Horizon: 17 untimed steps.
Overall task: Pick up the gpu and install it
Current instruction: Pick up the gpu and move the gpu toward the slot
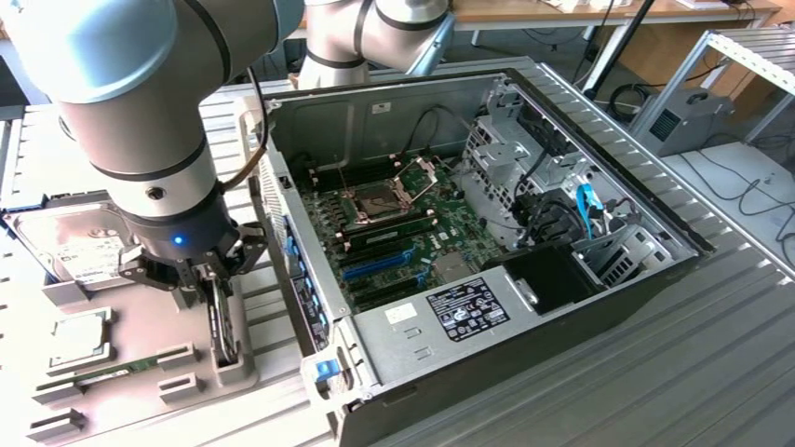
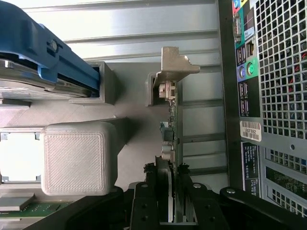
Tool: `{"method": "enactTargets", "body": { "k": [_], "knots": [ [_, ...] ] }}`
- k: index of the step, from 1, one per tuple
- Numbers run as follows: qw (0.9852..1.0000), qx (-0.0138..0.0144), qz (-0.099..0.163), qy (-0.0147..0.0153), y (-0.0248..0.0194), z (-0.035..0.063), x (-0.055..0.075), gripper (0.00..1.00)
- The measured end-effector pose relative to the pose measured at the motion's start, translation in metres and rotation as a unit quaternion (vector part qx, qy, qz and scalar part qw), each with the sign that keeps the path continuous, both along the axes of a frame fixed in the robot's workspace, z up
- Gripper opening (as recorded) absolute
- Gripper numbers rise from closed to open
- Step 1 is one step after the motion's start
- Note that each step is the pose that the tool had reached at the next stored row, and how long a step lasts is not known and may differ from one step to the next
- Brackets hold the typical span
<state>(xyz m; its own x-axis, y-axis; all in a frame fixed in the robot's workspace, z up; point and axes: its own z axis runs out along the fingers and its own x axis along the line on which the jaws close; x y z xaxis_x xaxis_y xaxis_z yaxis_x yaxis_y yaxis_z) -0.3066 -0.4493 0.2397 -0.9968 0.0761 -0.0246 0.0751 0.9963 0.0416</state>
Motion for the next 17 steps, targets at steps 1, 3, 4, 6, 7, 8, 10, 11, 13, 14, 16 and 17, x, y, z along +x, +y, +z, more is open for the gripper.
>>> {"method": "enactTargets", "body": {
  "k": [1,3,4,6,7,8,10,11,13,14,16,17],
  "knots": [
    [1.0,0.0,0.0,0.0,0.0,0.0,0.0,0.29],
    [1.0,0.0,0.0,0.0,0.0,0.0,0.0,0.29],
    [1.0,0.0,0.0,0.0,0.0,0.0,0.0,0.29],
    [1.0,0.0,0.0,0.0,0.0,0.0,0.0,0.29],
    [1.0,0.0,0.0,0.0,0.0,0.0,0.0,0.29],
    [1.0,0.0,0.0,0.0,0.0,0.0,0.0,0.29],
    [1.0,0.0,0.0,0.0,0.0,0.0,0.0,0.29],
    [1.0,0.0,0.0,0.0,0.0,0.0,0.0,0.29],
    [1.0,0.0,0.0,0.0,0.0,0.0,0.0,0.29],
    [1.0,0.0,0.0,0.0,0.0,0.0,0.0,0.29],
    [1.0,0.0,0.0,0.0,0.0,0.0,0.0,0.3],
    [1.0,0.0,0.0,0.0,0.0,0.0,0.0,0.36]
  ]
}}
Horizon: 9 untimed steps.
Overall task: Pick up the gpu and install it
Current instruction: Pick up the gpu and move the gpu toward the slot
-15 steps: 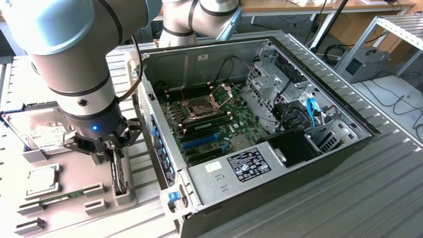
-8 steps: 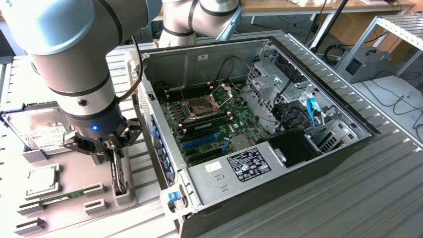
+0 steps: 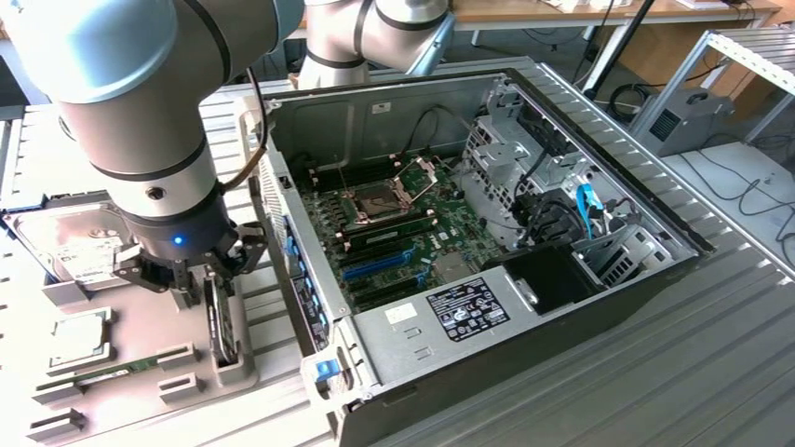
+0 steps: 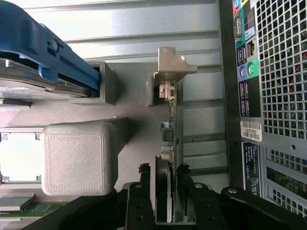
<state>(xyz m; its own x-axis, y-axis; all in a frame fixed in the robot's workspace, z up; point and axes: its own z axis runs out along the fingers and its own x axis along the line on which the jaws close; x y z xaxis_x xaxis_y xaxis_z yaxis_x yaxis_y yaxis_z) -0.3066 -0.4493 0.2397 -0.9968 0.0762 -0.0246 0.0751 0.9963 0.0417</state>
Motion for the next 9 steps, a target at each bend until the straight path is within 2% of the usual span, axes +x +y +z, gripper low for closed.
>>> {"method": "enactTargets", "body": {
  "k": [2,3,9],
  "knots": [
    [1.0,0.0,0.0,0.0,0.0,0.0,0.0,0.36],
    [1.0,0.0,0.0,0.0,0.0,0.0,0.0,0.43],
    [1.0,0.0,0.0,-0.0001,0.0004,0.004,0.0,0.43]
  ]
}}
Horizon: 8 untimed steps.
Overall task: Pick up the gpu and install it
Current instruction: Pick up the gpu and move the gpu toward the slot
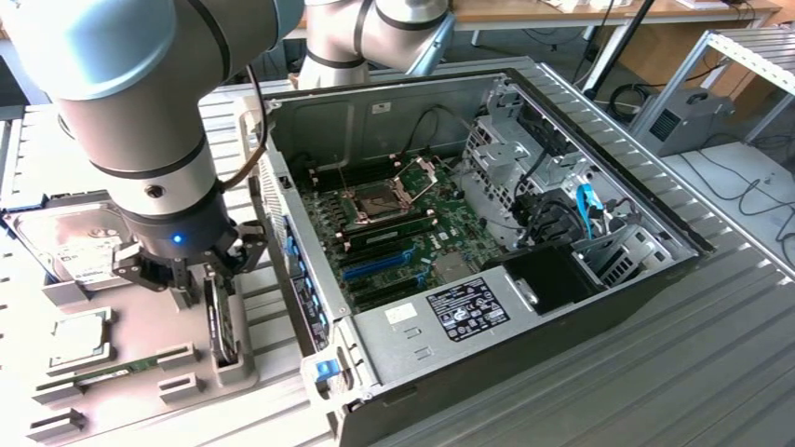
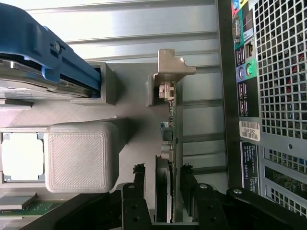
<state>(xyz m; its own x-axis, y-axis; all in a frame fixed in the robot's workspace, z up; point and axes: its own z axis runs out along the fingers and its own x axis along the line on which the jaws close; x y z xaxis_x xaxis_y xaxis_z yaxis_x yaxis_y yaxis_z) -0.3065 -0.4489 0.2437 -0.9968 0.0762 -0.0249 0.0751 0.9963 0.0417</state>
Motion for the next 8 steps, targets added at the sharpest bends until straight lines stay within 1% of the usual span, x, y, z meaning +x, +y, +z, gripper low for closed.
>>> {"method": "enactTargets", "body": {
  "k": [5,7,8],
  "knots": [
    [1.0,0.0,0.0,0.0,0.0,0.0002,0.0,0.43],
    [1.0,0.0,0.0,0.0,0.0,0.0001,0.0,0.41],
    [1.0,0.0,0.0,0.0,0.0,0.0001,0.0,0.35]
  ]
}}
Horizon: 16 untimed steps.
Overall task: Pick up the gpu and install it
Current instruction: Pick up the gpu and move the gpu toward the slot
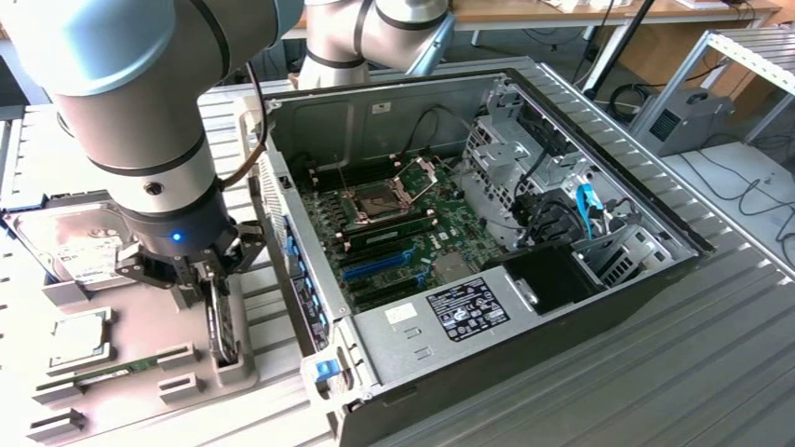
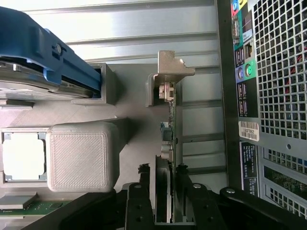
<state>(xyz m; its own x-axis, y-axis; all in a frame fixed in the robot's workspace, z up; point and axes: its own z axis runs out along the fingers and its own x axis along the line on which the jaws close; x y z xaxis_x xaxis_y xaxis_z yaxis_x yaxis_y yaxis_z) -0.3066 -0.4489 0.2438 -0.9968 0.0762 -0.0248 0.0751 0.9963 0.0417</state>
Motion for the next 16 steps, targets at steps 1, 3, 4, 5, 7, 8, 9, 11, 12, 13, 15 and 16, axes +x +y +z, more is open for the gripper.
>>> {"method": "enactTargets", "body": {
  "k": [1,3,4,5,7,8,9,11,12,13,15,16],
  "knots": [
    [1.0,0.0,0.0,0.0001,0.0,0.0,0.0,0.28],
    [1.0,0.0,0.0,0.0,0.0,0.0,0.0,0.26],
    [1.0,0.0,0.0,0.0,0.0,0.0,0.0,0.26],
    [1.0,0.0,0.0,0.0,0.0,0.0,0.0,0.26],
    [1.0,0.0,0.0,0.0,0.0,0.0,0.0,0.26],
    [1.0,0.0,0.0,0.0,0.0,0.0,0.0,0.26],
    [1.0,0.0,0.0,0.0,0.0,0.0,0.0,0.26],
    [1.0,0.0,0.0,0.0,0.0,0.0,0.0,0.26],
    [1.0,0.0,0.0,0.0,0.0,0.0,0.0,0.26],
    [1.0,0.0,0.0,0.0,0.0,0.0,0.0,0.26],
    [1.0,0.0,0.0,-0.0001,0.0,0.0004,0.0,0.26],
    [1.0,0.0,0.0,0.0,0.0,0.0007,0.0,0.26]
  ]
}}
